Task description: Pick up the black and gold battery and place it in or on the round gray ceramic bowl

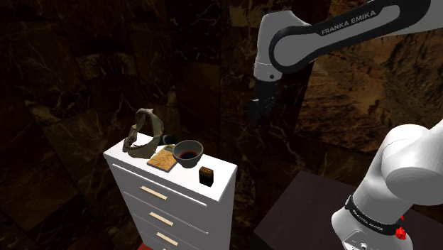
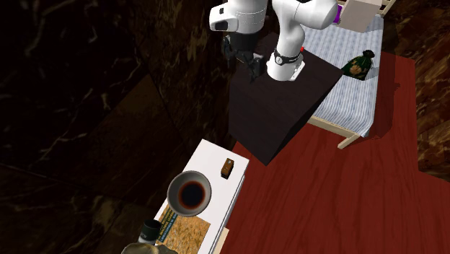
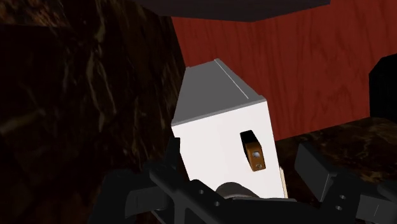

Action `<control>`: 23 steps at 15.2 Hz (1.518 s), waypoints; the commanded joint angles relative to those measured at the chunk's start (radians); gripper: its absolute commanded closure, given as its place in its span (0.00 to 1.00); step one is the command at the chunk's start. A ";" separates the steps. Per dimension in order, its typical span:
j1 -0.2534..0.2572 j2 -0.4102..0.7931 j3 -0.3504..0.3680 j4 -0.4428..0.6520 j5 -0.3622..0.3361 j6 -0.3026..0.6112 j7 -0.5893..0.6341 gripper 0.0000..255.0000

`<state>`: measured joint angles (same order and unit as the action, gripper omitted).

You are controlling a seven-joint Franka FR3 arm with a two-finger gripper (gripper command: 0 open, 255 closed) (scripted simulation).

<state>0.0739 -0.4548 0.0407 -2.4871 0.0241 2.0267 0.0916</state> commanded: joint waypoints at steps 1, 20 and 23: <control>0.008 0.073 0.016 0.000 0.003 0.077 0.017 0.00; 0.077 0.808 0.072 0.330 -0.119 0.497 0.192 0.00; 0.100 0.925 0.063 0.425 -0.142 0.521 0.216 0.00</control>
<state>0.1635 0.4240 0.1066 -2.0989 -0.1089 2.5368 0.2955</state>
